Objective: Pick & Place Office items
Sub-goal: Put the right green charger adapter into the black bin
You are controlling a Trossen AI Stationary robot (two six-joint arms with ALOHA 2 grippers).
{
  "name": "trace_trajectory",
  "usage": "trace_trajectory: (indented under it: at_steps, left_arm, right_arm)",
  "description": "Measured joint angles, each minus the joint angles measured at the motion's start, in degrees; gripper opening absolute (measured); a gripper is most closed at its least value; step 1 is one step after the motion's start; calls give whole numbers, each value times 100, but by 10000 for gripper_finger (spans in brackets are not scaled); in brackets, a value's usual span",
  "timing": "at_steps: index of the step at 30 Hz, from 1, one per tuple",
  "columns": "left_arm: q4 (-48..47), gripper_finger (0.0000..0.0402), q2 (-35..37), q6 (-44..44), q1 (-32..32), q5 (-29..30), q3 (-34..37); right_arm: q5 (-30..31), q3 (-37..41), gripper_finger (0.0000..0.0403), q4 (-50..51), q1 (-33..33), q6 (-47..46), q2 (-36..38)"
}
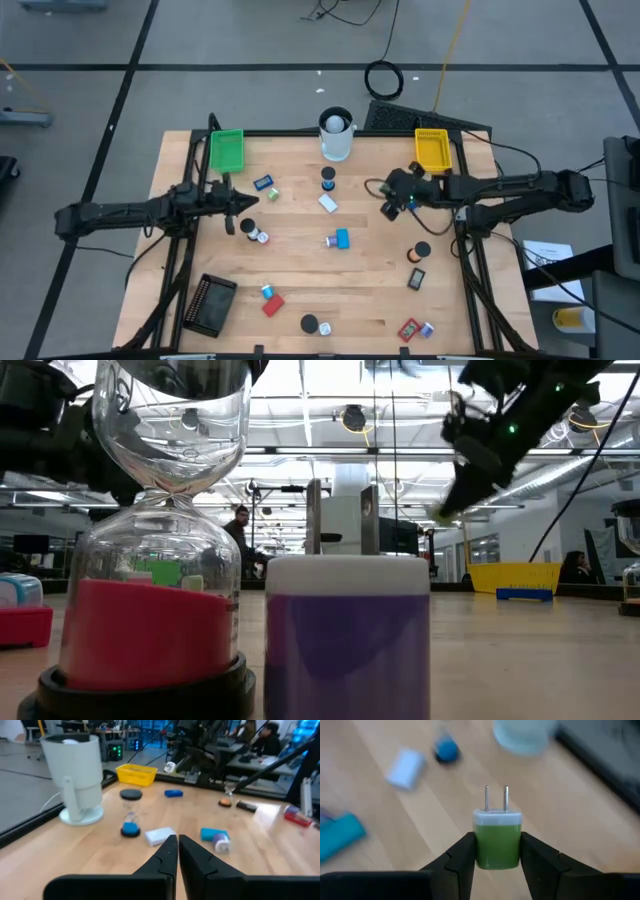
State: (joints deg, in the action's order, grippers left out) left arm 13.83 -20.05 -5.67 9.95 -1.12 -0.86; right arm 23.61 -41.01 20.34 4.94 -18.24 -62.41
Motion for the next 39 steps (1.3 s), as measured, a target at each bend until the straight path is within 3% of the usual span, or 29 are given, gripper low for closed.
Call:
trace_trajectory:
  at_steps: [9, 13, 22, 33, 39]
  left_arm:
    - [2027, 125, -1863, -2056, -187, 98, -5]
    - [2337, 165, -2592, -2626, -306, -39, -184]
    - [2327, 242, -4267, -2649, -841, 129, -1548]
    - [1336, 281, -5997, -2924, -924, 178, -3381]
    - [971, 285, -6614, -2816, -891, 764, -4083]
  right_arm:
    - [969, 105, 128, -1728, -1079, 1168, -880]
    - [963, 107, 128, -2857, -1298, 1688, -1521]
    - [965, 105, 128, -4787, -1635, 2843, -2504]
    - [1400, 105, 128, -4984, -1783, 3509, -2551]
    - [1397, 100, 128, -5055, -1783, 3733, -2554]
